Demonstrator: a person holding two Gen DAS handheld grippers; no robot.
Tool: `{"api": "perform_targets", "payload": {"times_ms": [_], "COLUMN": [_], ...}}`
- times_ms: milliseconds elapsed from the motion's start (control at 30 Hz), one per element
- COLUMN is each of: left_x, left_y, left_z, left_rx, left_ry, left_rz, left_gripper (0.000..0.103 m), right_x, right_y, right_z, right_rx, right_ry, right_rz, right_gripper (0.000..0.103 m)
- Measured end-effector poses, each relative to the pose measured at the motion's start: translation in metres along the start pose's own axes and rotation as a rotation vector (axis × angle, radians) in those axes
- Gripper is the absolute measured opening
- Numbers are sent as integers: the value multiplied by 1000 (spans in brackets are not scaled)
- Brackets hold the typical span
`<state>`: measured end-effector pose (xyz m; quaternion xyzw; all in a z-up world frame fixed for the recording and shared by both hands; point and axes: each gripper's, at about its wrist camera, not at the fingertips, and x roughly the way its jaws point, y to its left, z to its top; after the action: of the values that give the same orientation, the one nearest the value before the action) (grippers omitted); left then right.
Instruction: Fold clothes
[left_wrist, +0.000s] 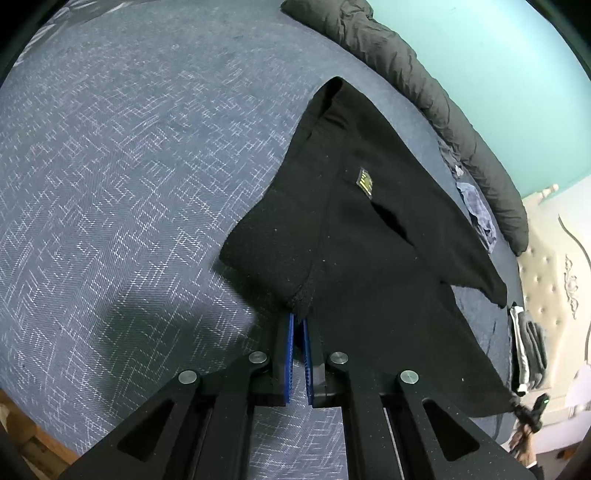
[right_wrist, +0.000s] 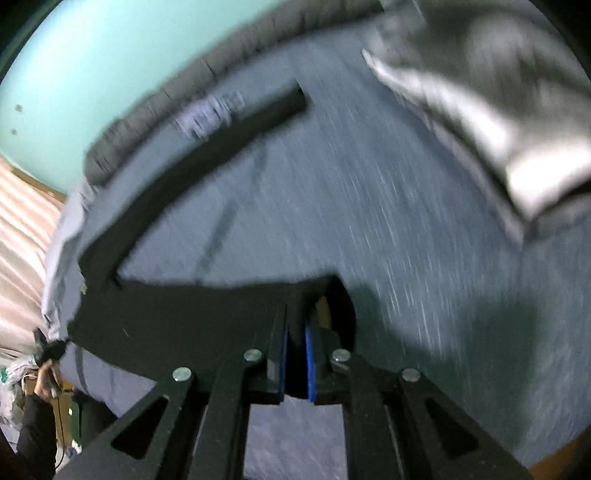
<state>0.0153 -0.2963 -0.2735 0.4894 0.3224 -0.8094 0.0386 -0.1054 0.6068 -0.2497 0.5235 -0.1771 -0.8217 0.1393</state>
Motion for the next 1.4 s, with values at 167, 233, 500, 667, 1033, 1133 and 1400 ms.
{"api": "perform_targets", "payload": {"times_ms": [167,233,500,667,1033,1133,1400], "left_x": [2,2,4,6,-4,-6,-7], "left_y": [-1,-2,-3,-1,6,10,18], "left_z": [-1,-1,-3,-3,-1,-3,-2], "left_rx": [2,2,0,-5,-8,-19,-57], "left_ry": [3,2,8,17,-6,-9,5], "left_rz": [9,11,10,13,15,9,57], "left_gripper": [5,5,7,7,5,5,6], "right_x": [24,22,15,31,30,15,44], "right_y": [-24,-25,-22,-29,-12,-13,-23], "right_z": [-27,-24,-5,-11,17,22,12], "right_rx": [32,29,78,117,89,78,72], "right_ry": [129,122,54,52,-88,-156,-45], "right_rz": [-38,-74,-50,-32,-36,-69,-191], "right_gripper": [12,17,48,48,6,6,8]}}
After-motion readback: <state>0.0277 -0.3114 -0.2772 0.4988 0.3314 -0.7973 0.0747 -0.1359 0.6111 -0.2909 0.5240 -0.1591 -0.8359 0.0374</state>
